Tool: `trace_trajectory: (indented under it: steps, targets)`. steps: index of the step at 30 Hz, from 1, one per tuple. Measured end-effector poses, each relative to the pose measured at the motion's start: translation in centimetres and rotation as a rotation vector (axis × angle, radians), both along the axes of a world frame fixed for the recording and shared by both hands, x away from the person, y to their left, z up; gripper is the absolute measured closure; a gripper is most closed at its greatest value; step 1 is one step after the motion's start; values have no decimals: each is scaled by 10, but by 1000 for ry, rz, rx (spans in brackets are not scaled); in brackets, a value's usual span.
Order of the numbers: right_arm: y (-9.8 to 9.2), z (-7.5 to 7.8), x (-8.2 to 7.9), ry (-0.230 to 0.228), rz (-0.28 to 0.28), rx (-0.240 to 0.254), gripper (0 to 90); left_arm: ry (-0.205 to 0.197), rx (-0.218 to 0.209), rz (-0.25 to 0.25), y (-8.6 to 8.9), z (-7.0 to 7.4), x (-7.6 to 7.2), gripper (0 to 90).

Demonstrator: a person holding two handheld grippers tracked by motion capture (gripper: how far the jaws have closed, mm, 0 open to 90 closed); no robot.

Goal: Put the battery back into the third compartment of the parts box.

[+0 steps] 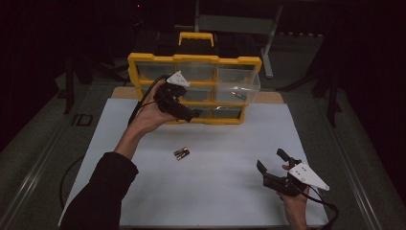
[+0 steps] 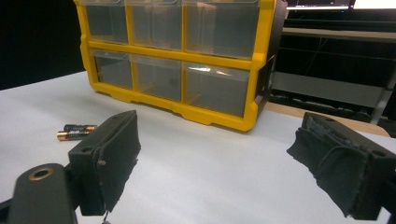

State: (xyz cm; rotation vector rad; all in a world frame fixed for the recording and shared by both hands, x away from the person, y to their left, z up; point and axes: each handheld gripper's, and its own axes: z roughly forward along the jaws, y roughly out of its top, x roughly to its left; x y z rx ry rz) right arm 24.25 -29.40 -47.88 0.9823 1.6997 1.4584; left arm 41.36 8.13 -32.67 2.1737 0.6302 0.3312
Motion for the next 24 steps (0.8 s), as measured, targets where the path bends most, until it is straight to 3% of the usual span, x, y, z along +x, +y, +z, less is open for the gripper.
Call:
trace_trajectory:
  steps: [24]
  targets:
    - [0, 0, 0, -1, 2, -1, 129, 36, 37, 9, 10, -21, -3, 40]
